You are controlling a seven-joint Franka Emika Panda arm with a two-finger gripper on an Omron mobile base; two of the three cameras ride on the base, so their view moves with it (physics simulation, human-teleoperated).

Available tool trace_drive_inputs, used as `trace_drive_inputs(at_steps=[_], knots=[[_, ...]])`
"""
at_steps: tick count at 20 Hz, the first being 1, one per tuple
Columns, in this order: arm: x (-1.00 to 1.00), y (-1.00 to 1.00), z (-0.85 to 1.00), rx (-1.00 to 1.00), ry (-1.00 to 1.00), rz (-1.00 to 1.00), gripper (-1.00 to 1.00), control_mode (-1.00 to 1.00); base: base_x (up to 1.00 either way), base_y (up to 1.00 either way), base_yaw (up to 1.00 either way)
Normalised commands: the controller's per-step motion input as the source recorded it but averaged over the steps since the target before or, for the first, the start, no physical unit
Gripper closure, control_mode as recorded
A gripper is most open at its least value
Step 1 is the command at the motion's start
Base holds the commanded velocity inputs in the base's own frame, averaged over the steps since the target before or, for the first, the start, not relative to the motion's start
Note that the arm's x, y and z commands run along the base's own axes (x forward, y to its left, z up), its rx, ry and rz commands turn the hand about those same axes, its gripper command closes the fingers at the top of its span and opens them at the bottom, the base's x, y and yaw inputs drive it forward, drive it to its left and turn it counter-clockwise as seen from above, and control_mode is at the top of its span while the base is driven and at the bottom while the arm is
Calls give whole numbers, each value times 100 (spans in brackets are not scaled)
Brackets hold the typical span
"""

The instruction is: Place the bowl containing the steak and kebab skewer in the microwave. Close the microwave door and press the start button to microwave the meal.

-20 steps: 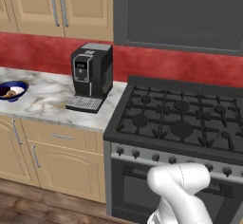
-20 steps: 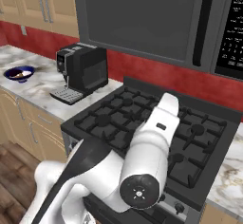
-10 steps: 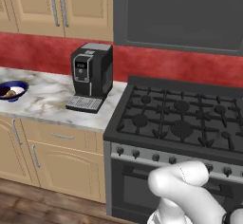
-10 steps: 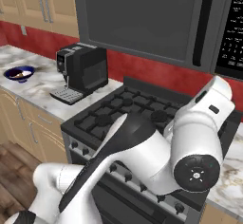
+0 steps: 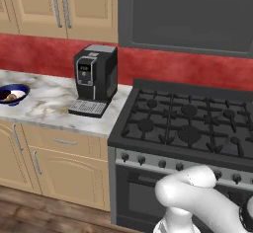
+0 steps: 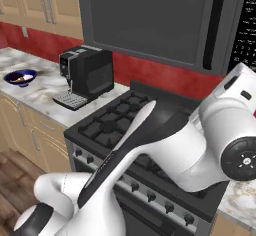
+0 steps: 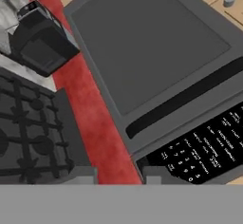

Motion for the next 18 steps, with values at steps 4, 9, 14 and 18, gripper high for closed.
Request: trace_drive_inputs(at_steps=[4, 9, 14, 18], knots=[[29, -2, 11, 0, 0, 8, 100, -100, 0, 0, 0], [40, -17, 7, 0, 0, 5, 100, -100, 0, 0, 0], [39, -38, 1, 1, 0, 1, 100, -100, 0, 0, 0], [41, -39, 0, 2, 0, 1, 100, -100, 0, 0, 0]])
